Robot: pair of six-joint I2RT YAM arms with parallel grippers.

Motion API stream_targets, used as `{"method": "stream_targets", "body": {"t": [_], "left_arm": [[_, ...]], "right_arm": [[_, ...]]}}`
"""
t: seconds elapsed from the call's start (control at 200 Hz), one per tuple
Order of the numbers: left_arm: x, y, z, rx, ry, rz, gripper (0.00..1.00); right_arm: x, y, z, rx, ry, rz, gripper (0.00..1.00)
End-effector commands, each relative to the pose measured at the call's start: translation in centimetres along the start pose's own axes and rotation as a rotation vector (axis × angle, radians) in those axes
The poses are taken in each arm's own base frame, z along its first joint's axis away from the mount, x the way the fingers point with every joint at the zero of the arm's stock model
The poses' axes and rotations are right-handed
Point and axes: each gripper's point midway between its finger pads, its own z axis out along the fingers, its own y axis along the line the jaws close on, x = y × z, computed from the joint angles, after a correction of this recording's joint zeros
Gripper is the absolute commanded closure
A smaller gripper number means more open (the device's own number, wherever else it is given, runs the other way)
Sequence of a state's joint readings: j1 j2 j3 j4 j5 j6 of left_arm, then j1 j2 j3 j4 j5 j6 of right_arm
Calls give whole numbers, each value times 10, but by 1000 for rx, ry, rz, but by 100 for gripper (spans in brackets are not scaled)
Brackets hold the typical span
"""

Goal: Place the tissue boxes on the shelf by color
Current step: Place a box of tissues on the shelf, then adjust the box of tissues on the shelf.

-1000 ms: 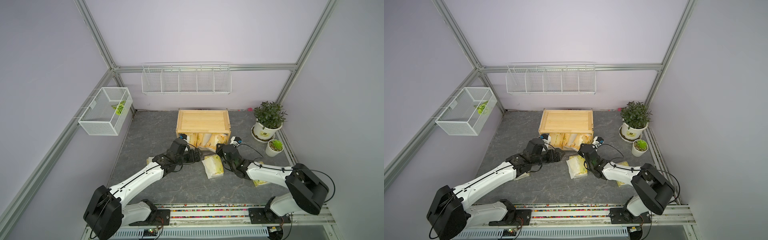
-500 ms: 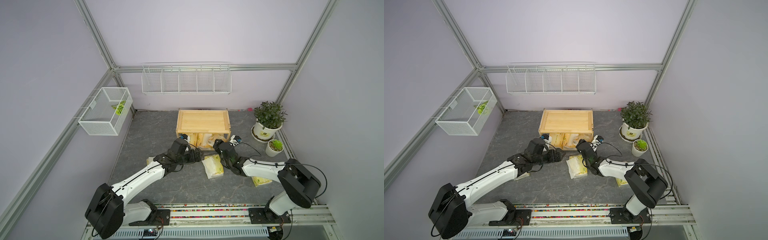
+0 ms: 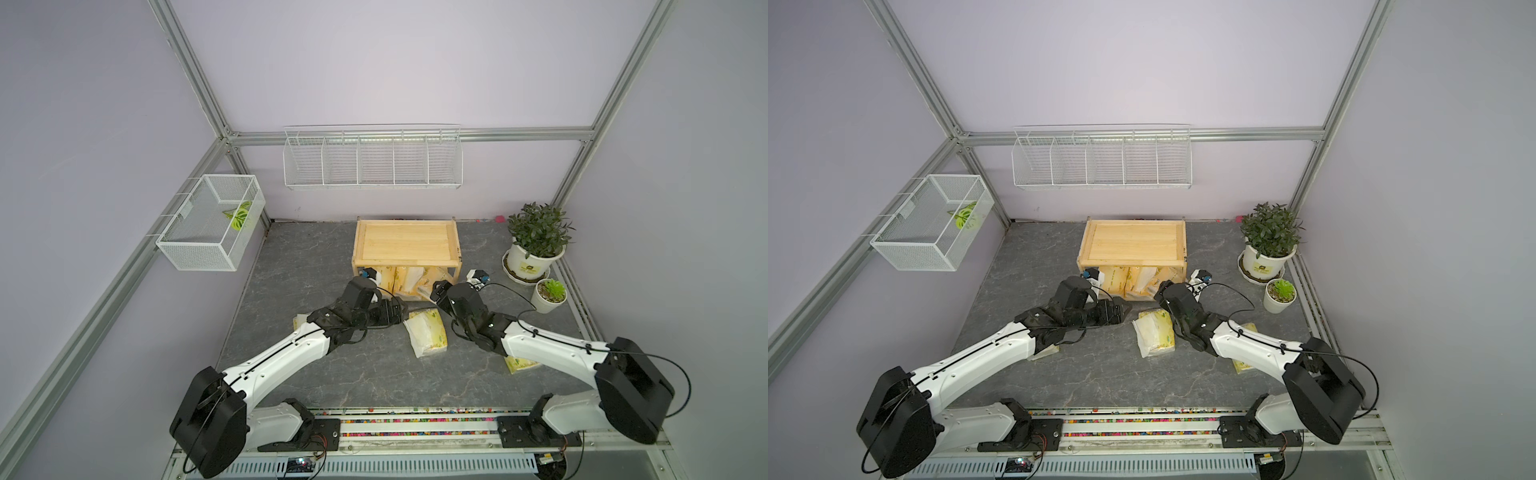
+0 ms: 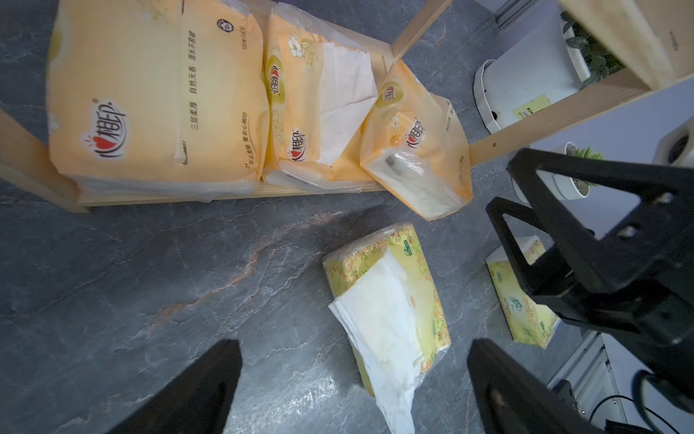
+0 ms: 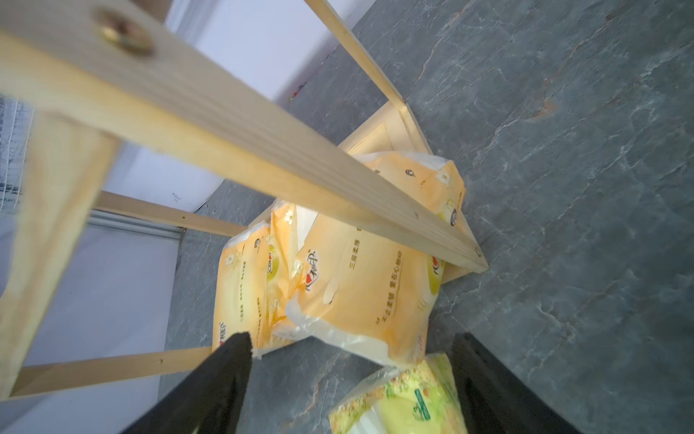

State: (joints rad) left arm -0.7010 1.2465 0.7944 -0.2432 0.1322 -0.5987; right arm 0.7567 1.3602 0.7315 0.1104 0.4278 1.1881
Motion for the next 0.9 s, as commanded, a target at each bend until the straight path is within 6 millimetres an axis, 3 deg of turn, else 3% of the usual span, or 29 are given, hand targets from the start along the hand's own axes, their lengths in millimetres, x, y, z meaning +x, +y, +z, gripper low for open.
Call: {"method": "stream_targets", "body": {"t": [0.0,0.095,0.21,0.385,0.515,0.735,0.895], "left_arm": [[-17,-18,1,47,-37,55,0],[-20,-25,8,75,-39,88,0],[-21,-36,22,101,-27,132,0],[-13,-46,46,107,-13,149,0],[-9,-61,60,156,-24,176,0],[-11,-79,70,227,-47,191,0],[-14,-80,69,227,-61,184,0]], "right_arm": [[9,-23,-17,39,67,-39,11],[2,-33,-35,42,59,-45,11],[-16,-59,-49,80,47,5,11],[-38,-98,-54,136,39,94,11],[-48,-110,-34,90,94,217,11],[-49,-87,10,-64,271,314,12],[-44,-74,39,-147,354,362,12]]}}
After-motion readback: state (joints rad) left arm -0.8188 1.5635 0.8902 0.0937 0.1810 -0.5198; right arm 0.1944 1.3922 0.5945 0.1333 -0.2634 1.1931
